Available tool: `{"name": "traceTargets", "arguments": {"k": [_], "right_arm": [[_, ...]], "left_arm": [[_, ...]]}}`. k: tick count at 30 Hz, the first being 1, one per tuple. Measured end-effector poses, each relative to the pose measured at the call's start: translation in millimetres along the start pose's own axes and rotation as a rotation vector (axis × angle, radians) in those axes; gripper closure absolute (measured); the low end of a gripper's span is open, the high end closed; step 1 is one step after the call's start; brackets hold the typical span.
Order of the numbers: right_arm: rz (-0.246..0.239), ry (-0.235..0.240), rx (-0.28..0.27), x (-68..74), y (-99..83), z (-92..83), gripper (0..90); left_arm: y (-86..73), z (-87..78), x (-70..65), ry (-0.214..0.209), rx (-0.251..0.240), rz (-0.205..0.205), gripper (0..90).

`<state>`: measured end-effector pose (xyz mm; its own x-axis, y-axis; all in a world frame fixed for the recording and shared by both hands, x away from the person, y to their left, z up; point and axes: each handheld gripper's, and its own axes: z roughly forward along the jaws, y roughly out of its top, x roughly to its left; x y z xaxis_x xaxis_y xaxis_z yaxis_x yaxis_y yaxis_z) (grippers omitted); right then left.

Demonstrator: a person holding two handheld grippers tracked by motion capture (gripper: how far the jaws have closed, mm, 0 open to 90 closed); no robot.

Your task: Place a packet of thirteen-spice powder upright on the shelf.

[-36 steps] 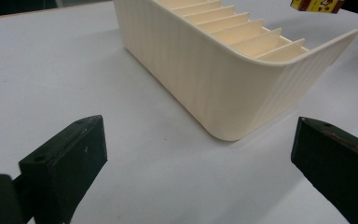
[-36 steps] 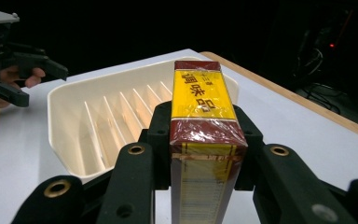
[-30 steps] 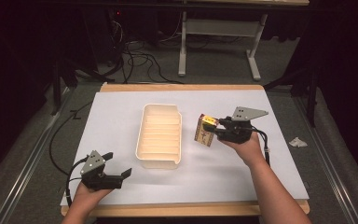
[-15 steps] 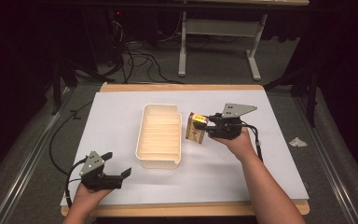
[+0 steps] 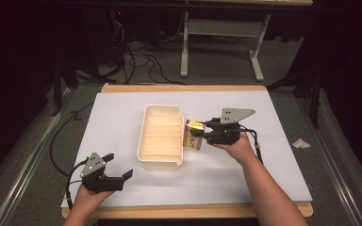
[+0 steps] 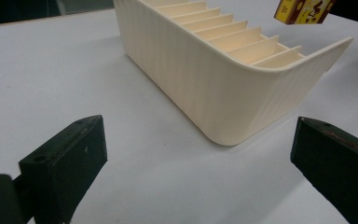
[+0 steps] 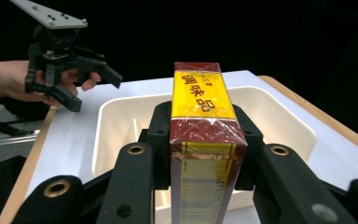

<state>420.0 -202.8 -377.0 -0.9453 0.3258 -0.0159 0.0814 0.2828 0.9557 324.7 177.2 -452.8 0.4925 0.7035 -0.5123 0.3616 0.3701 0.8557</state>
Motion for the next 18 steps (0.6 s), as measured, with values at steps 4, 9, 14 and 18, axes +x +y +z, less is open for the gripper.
{"name": "traceTargets", "arguments": {"k": [4,9,14,18], "right_arm": [[-0.012,0.030,0.006,3.8,1.2,4.4,68.6],[-0.015,0.067,0.004,8.1,2.3,7.4,68.7],[-0.020,0.084,0.000,10.8,2.6,11.1,68.7],[-0.022,0.095,0.020,12.8,2.3,14.3,68.7]], "left_arm": [[0.0,0.1,0.3,-0.002,0.004,0.003,4.2],[-0.6,0.5,0.5,-0.004,0.014,0.007,4.2],[-0.9,0.6,0.1,-0.007,0.015,0.004,4.2],[-0.8,0.4,0.0,-0.008,0.016,0.002,4.2]]}}
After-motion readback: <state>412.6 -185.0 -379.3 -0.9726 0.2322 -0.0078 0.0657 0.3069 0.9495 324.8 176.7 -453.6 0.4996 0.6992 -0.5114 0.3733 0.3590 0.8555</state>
